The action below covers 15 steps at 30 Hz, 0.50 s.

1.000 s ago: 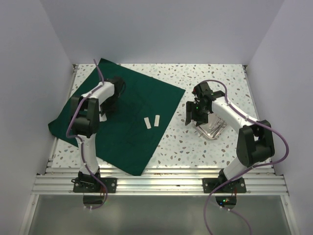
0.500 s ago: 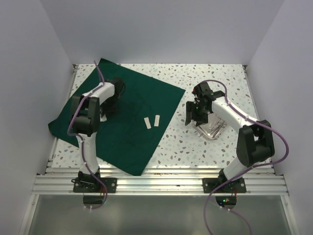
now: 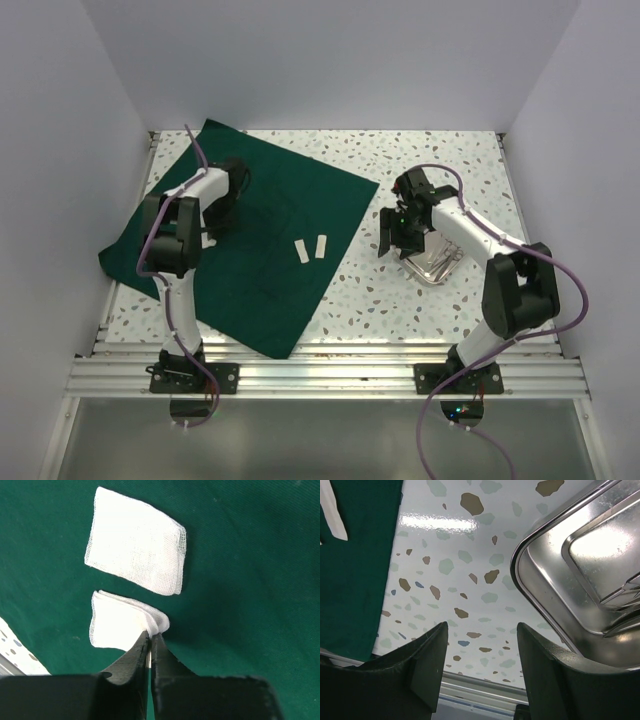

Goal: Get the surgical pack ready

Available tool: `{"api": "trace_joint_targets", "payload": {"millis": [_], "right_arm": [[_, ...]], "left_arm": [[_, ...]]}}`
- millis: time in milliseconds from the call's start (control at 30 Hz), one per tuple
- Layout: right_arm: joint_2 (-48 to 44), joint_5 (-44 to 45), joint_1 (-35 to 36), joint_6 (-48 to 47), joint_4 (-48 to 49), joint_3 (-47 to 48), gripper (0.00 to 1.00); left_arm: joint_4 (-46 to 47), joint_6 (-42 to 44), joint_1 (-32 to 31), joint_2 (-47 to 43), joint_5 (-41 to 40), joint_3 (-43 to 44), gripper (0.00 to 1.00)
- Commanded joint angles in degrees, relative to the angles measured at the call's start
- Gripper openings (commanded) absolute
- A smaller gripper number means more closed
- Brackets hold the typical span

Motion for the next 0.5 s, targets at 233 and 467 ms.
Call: {"api": "trace_joint_targets", "payload": {"millis": [233,467], "right_arm": [[-0.2,-6.3,0.2,-3.4,1.2,2.8,0.63],[-1.7,-11.2,6.1,-6.7,3.6,5.7,0.69]], "left_arm": [[-1.4,0.1,0.6,-6.2,4.6,3.1,0.0],[-6.4,-6.9,0.5,-16.5,19.8,6.0,0.0]]}}
